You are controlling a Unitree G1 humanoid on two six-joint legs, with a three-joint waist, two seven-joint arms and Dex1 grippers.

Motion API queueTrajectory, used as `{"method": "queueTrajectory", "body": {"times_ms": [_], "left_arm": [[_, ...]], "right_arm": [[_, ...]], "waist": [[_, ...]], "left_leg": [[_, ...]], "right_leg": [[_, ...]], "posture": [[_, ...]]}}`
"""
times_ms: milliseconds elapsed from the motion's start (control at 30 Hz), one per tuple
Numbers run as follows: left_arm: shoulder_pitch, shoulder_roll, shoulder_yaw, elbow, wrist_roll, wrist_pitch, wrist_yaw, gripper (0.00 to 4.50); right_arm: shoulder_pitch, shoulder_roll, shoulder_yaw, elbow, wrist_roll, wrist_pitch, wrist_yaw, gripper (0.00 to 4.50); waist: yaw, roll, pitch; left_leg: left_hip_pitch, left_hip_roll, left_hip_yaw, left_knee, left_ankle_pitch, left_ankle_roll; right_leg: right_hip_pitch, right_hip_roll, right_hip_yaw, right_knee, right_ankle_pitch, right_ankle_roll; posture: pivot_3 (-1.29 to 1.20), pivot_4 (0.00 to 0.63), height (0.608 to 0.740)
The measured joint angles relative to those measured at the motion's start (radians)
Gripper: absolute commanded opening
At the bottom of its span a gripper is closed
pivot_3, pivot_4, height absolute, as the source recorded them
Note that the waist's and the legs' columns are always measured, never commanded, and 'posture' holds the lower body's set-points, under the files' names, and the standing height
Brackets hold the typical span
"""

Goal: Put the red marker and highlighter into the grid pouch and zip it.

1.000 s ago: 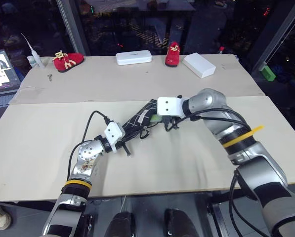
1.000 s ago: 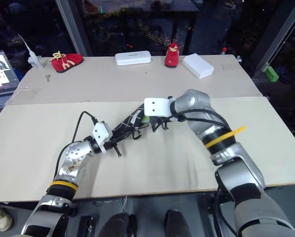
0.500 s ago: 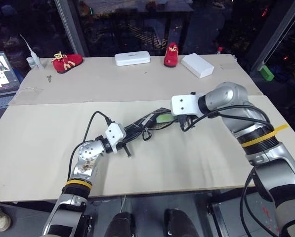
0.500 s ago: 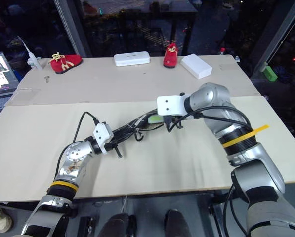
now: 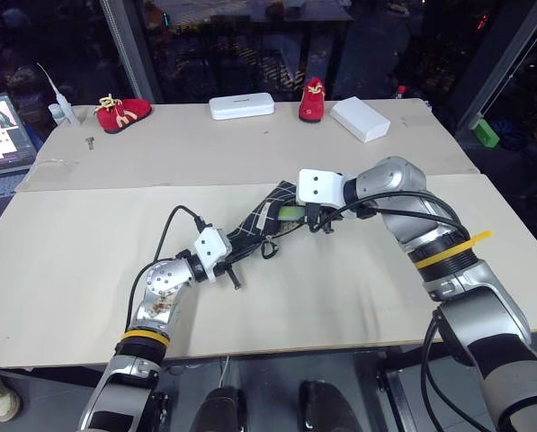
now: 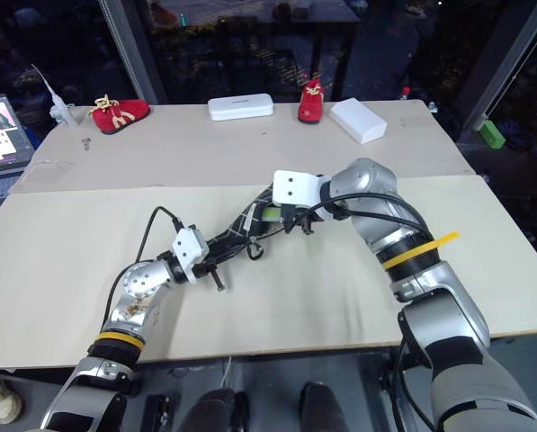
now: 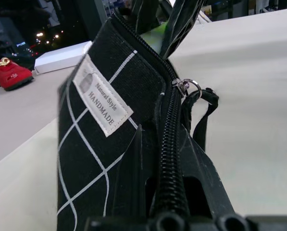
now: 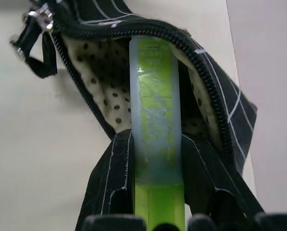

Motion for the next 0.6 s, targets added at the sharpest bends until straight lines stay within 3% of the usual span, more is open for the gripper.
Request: {"method": "queueTrajectory", "body": {"times_ms": [367, 600], "left_arm": [[0.007, -0.003, -0.004, 0.012, 0.0, 0.0, -0.002, 0.0], [0.007, -0.001, -0.01, 0.011, -0.001, 0.006, -0.024, 0.0]], "right_arm": [[0.017, 0.078, 0.093, 0.001, -0.117, -0.025, -0.137, 0.98], [0.136, 0.001, 0.119, -0.126, -0.132, -0.145, -0.109, 0.98]], "waist": [[-0.002, 0.0, 0.0], [0.003, 0.0, 0.0]], "left_leg": [[0.0, 0.0, 0.0, 0.0, 0.0, 0.0], [-0.003, -0.001, 0.0, 0.0, 0.0, 0.0]], "right_leg": [[0.0, 0.001, 0.0, 0.0, 0.0, 0.0], [0.0, 0.0, -0.001, -0.001, 0.0, 0.001]], "posture": [[0.0, 0.15, 0.74], [0.0, 0.15, 0.74]]}}
